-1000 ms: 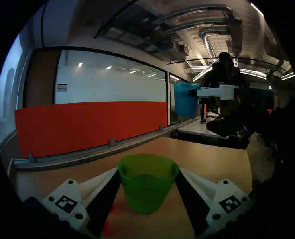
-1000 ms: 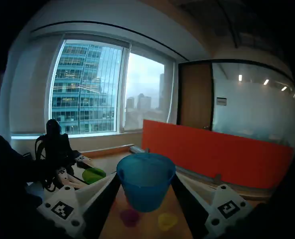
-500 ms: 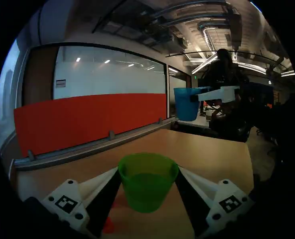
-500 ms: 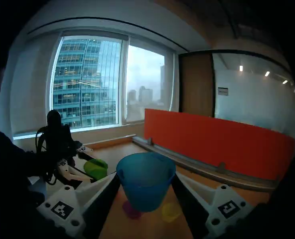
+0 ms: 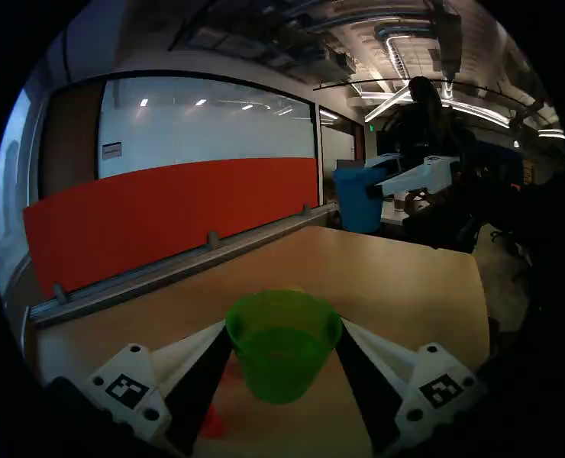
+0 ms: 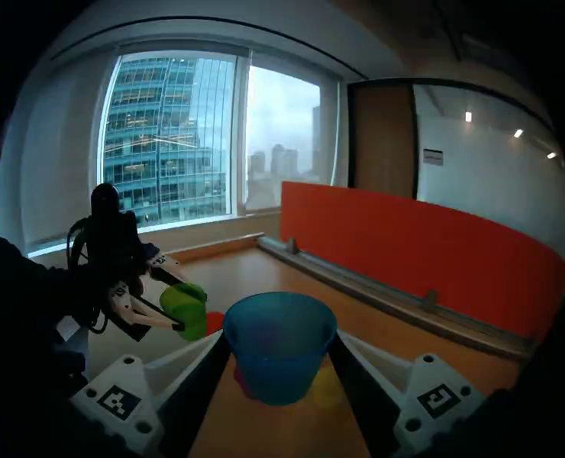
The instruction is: Pour water
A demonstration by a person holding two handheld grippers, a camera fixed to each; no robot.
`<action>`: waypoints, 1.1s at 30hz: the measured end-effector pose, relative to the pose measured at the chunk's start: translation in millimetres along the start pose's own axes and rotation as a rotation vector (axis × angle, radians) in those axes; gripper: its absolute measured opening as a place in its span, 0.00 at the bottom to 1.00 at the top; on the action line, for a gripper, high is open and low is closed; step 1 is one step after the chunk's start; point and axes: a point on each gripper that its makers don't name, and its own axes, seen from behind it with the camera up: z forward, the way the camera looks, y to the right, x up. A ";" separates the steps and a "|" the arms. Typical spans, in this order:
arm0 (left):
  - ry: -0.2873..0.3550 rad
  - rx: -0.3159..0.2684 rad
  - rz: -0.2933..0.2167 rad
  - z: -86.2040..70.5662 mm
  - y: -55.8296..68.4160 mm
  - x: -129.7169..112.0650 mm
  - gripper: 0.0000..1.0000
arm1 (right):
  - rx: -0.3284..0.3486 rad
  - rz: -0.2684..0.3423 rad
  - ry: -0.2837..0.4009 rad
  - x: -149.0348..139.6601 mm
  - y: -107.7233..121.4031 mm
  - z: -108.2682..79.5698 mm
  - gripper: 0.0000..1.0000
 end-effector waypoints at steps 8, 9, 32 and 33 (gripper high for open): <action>-0.042 -0.012 0.010 2.4 3.6 -11.6 0.87 | 0.010 -0.020 -0.064 -22.5 1.8 2.2 0.90; -0.048 -0.013 0.011 2.8 4.2 -13.2 0.87 | 0.013 -0.020 -0.070 -25.4 2.0 3.0 0.90; -0.188 -0.031 -0.010 11.6 10.6 -63.6 0.87 | 0.040 0.013 -0.204 -105.1 0.3 25.9 0.90; -0.196 -0.031 -0.013 12.3 10.8 -66.7 0.87 | 0.041 0.012 -0.212 -109.1 0.0 27.0 0.90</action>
